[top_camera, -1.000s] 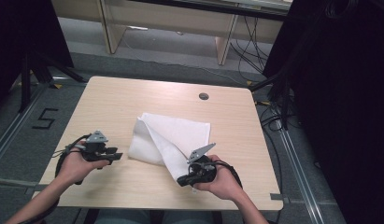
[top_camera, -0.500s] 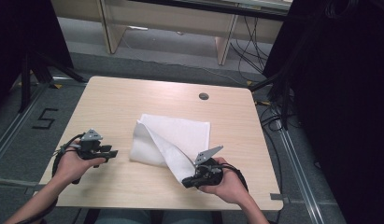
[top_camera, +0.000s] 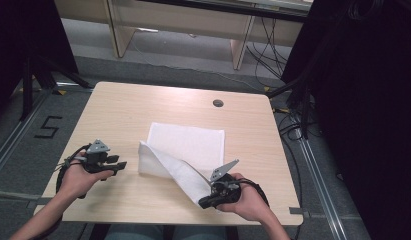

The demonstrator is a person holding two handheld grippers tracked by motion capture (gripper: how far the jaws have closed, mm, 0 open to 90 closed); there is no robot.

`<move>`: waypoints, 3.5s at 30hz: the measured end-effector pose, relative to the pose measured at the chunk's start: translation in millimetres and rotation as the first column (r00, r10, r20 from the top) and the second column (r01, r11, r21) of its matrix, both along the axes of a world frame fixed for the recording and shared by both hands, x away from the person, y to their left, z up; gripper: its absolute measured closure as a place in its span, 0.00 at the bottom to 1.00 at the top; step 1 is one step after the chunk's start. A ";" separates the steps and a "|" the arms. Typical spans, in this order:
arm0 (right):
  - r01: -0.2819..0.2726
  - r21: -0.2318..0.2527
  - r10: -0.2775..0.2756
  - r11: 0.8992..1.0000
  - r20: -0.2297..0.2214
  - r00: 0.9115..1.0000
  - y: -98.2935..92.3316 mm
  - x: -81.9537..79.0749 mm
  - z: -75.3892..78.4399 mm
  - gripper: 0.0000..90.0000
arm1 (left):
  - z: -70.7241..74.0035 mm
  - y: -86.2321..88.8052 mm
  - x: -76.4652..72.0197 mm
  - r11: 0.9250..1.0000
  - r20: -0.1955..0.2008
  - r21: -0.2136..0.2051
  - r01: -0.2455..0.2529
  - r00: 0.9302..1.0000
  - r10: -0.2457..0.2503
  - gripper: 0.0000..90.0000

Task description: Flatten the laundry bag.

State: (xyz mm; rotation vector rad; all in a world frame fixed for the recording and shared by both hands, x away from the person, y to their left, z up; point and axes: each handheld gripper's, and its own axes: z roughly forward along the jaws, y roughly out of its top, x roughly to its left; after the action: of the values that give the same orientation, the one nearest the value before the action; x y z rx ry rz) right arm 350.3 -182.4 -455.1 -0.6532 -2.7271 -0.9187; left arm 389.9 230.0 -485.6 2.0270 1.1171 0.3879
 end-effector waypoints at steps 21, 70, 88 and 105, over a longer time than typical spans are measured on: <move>0.062 -0.079 -0.066 0.995 -0.055 0.996 -19.7 -3.5 -5.1 0.96 | 5.6 -3.8 -3.0 1.000 0.028 -0.012 0.003 1.000 -0.003 0.64; 0.139 -0.115 -0.143 0.984 -0.027 0.989 -11.4 14.5 -18.2 0.91 | -0.9 -61.7 -16.7 0.980 0.022 0.002 0.197 0.980 -0.197 0.58; 0.410 -0.087 -0.401 0.908 0.105 0.910 -36.5 19.7 -5.8 0.99 | -1.9 -66.8 -23.6 0.970 -0.027 0.020 0.243 0.970 -0.243 0.74; 0.433 -0.168 -0.426 0.886 0.079 0.902 -18.5 40.0 -24.1 0.99 | -14.9 -68.2 -19.5 0.959 -0.091 0.101 0.266 0.962 -0.257 0.79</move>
State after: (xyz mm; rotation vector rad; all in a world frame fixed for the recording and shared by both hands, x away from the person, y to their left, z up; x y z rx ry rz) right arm 390.3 -200.9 -479.2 -1.3310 -2.7726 -0.7685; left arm 370.4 161.7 -500.6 2.2710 0.8716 0.2434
